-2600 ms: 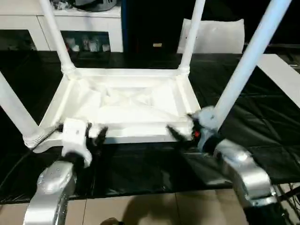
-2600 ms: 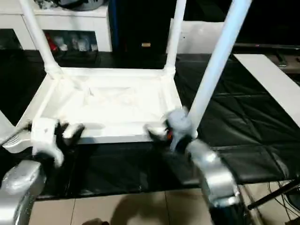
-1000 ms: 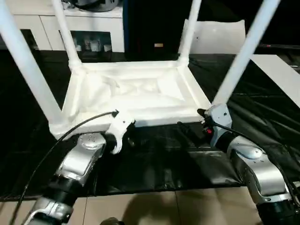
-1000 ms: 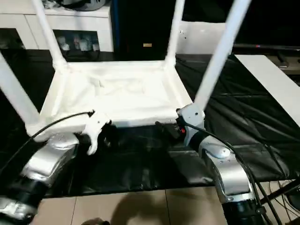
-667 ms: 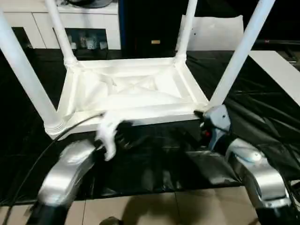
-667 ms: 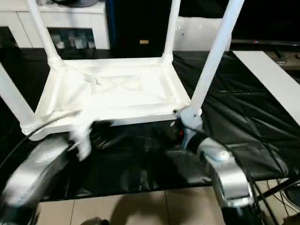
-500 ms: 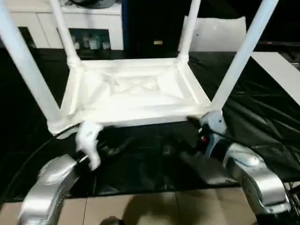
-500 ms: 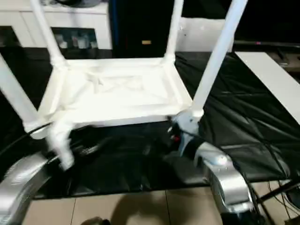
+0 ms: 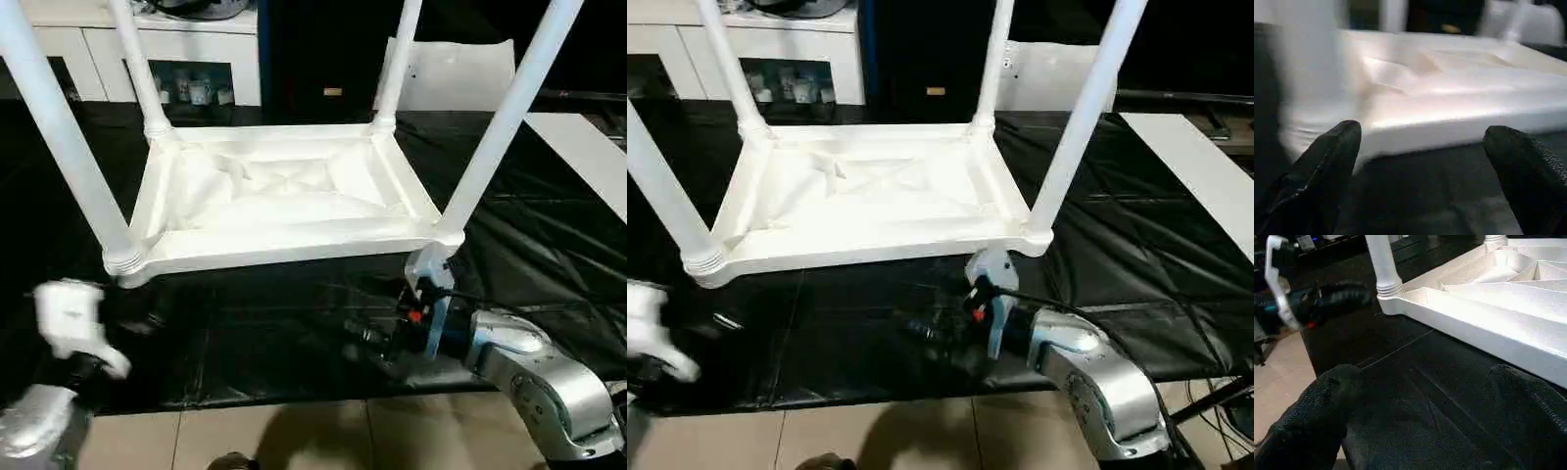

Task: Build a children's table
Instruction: Rotate table base

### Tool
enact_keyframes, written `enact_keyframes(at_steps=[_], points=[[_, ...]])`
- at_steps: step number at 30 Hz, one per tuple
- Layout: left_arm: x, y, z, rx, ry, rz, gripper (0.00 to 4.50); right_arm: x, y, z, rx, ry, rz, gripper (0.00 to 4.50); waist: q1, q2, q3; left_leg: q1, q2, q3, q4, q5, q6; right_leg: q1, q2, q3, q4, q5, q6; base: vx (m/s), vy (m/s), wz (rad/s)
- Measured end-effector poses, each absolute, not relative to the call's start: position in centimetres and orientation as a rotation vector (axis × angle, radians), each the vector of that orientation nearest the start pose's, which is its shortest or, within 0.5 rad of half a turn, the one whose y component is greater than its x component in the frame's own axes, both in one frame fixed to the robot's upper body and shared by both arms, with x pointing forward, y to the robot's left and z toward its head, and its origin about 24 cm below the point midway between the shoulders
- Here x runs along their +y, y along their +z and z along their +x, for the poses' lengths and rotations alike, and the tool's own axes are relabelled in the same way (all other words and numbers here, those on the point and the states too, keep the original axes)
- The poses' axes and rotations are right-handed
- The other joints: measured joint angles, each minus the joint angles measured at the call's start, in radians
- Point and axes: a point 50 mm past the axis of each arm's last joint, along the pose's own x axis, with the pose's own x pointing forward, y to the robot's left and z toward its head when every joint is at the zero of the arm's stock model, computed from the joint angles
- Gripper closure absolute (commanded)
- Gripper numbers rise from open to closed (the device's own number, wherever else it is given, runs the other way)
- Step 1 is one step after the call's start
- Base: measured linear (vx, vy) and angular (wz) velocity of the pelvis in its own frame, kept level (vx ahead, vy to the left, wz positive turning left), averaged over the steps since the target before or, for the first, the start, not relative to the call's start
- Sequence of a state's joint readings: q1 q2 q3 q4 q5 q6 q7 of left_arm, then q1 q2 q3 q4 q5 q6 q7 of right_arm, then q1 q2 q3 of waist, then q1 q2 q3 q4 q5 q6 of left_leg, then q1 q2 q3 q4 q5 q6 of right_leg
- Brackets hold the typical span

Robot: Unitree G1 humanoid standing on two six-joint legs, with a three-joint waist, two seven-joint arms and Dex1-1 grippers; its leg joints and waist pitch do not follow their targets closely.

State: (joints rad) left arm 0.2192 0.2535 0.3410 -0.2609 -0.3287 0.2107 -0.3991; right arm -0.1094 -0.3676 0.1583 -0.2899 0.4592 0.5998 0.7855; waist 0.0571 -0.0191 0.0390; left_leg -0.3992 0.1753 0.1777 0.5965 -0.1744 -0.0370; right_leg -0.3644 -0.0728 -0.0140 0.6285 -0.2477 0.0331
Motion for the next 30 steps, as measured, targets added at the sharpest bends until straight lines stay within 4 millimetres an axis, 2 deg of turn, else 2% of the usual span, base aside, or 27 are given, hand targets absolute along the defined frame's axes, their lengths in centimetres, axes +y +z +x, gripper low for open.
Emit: enact_keyframes(at_steps=[7,19,22,25,28,30], points=[[26.4,7.2,21.7,0.017,-0.042,-0.013,0.07,-11.8,8.1,23.5,0.278,1.087,0.115,0.00,0.000,-0.001,0.000,0.000,0.000,0.000,0.000,0.000,0.000,0.001,0.000,0.000,0.000,0.001,0.001,0.000,0.000,0.00],[28.0,9.1,27.0,-0.020,-0.033,0.053,0.07,-12.3,6.8,24.7,0.302,0.928,0.006,0.00,0.002,-0.005,-0.002,-0.001,0.000,0.000,0.002,0.000,0.000,0.000,0.000,0.000,0.000,0.004,0.001,0.000,0.000,0.00],[27.7,9.5,28.6,-0.030,-0.086,0.016,0.07,-12.0,6.4,25.8,0.311,0.828,-0.054,0.00,0.005,-0.007,-0.002,-0.002,0.000,0.000,0.002,0.001,-0.001,0.000,-0.001,0.000,0.001,0.005,0.001,0.000,0.000,0.00],[26.9,9.8,29.2,-0.019,-0.213,0.002,0.07,-11.8,5.9,26.8,0.325,0.726,-0.094,0.00,0.012,-0.008,-0.002,-0.002,-0.002,0.000,0.002,0.002,-0.001,0.000,-0.003,-0.001,0.001,0.005,0.001,0.000,0.000,0.00],[25.5,9.7,29.1,0.005,-0.376,-0.029,0.07,-12.2,5.0,27.4,0.366,0.639,-0.112,0.00,0.023,-0.008,-0.002,-0.002,-0.002,0.001,0.002,0.002,-0.001,0.000,-0.003,0.000,0.000,0.005,0.001,0.000,0.000,0.00],[24.6,9.6,28.7,0.024,-0.477,-0.052,0.07,-12.3,4.5,27.8,0.387,0.597,-0.120,0.00,0.024,-0.008,-0.002,-0.002,-0.002,0.002,0.002,0.002,-0.001,-0.001,-0.003,0.001,0.000,0.005,0.001,0.000,0.000,0.00]])
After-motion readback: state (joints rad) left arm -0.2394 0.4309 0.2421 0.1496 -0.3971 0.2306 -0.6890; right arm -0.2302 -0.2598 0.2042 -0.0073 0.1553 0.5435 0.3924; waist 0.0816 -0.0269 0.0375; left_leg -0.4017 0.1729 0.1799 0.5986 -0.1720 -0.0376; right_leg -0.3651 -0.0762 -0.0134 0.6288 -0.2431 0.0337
